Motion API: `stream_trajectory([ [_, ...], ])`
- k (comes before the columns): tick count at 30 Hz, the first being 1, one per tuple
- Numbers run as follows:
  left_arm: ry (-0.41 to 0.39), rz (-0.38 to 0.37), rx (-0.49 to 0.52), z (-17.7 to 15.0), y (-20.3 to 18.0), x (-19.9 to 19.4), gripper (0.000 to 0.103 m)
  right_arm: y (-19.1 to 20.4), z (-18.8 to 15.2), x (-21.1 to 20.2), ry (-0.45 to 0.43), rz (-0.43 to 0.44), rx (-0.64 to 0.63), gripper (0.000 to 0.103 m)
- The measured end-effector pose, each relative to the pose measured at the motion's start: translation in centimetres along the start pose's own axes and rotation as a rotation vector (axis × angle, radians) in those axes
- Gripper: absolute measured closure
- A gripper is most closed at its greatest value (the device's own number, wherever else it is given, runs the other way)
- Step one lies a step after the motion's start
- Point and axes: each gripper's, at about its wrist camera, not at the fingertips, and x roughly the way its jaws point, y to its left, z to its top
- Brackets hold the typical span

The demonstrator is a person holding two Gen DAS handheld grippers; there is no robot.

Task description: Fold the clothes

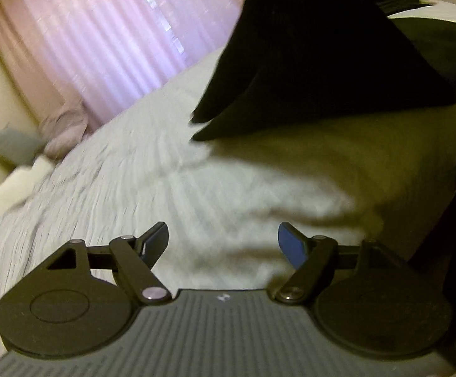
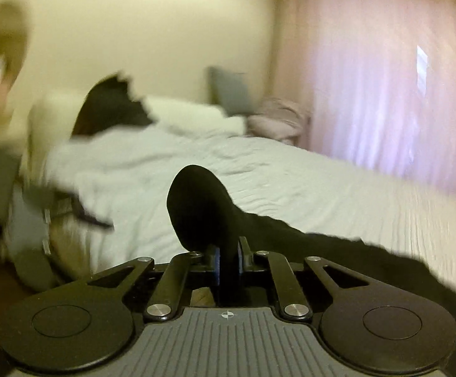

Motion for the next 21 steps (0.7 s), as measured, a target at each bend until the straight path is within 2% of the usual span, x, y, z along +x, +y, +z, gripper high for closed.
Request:
stream_trajectory([
  [3, -0.037, -0.021, 0.041, 2.0, -0.2, 2.0, 0.029, -1.3, 0.5, -0.5, 0.007, 0.002, 0.058, 0.094],
  [8, -0.078, 0.001, 0.095, 4.3, 0.4, 5.7, 0.029, -1.1, 0.8, -1.7, 0.03, 0.025, 0.082, 0.094],
  [11, -0.126, 0.052, 0.254, 5.2, 0.1, 7.2, 0.029, -0.8, 1.0, -2.0, 0.044, 0.029, 0.062, 0.094],
  [15, -0.216, 0.036, 0.541, 5.3, -0.5, 8.2, 0.03, -0.6, 0.6, -1.9, 0.049, 0.032, 0.035, 0.094],
  [16, -0.227, 0.018, 0.605, 5.3, -0.5, 8.5, 0.036, -0.6, 0.3, -1.7, 0.05, 0.033, 0.032, 0.094],
  [17, -0.239, 0.001, 0.669, 5.3, -0.6, 8.7, 0.049, -0.6, 0.0, -1.4, 0.051, 0.036, 0.029, 0.094],
  [18, -0.25, -0.017, 0.733, 5.3, -0.6, 8.9, 0.058, -0.6, -0.2, -1.1, 0.052, 0.04, 0.03, 0.094],
  [19, -0.259, -0.031, 0.789, 5.3, -0.7, 9.1, 0.074, -0.7, -0.4, -1.1, 0.051, 0.044, 0.031, 0.094],
  [20, -0.258, -0.038, 0.817, 5.5, -0.7, 9.1, 0.085, -0.9, -0.5, -1.2, 0.047, 0.047, 0.036, 0.094],
  [21, -0.258, -0.047, 0.828, 6.0, -0.6, 9.1, 0.087, -1.1, -0.6, -1.3, 0.041, 0.048, 0.047, 0.094],
])
